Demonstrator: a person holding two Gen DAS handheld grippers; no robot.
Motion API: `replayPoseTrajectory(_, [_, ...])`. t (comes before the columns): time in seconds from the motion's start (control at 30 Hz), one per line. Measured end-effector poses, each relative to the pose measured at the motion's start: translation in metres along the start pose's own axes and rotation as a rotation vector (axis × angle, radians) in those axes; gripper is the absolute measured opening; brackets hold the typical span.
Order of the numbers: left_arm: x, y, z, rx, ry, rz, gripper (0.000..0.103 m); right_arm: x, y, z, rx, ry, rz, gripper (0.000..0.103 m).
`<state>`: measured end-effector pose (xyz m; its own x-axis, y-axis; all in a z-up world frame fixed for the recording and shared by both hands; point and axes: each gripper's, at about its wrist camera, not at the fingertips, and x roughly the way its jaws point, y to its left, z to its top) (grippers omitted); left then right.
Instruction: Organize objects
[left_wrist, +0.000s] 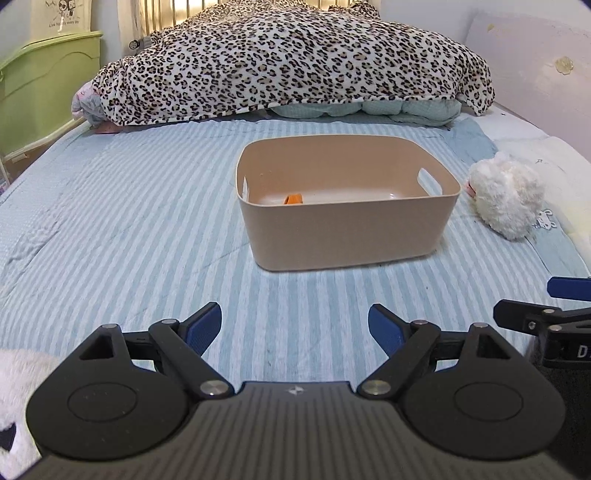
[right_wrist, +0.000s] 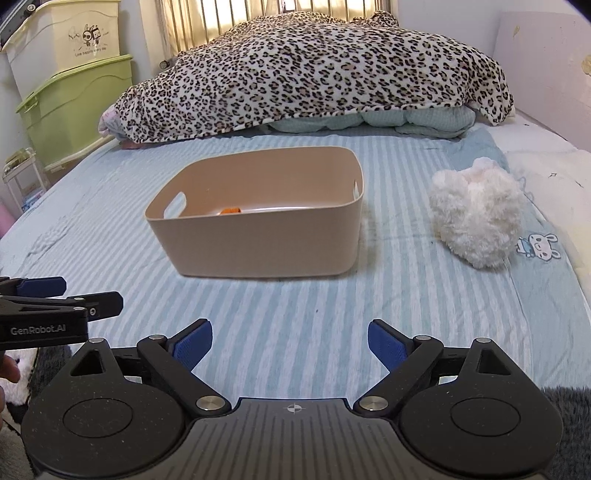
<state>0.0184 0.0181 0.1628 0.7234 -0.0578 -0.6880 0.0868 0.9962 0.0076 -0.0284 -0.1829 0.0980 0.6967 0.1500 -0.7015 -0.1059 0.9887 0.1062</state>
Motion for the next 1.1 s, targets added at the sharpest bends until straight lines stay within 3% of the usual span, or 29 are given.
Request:
replayPoseTrajectory(0.4, [-0.020,0.000,-0.015,-0.010,0.008,-0.022,0.087,-0.008,0.009,-0.011,-0.036,0.016,0.005,0.093])
replayPoseTrajectory(1.1, [-0.017,0.000,-0.019,-0.006,0.034,-0.017,0.087,-0.008,0.012,-0.011,-0.047,0.024,0.010,0.093])
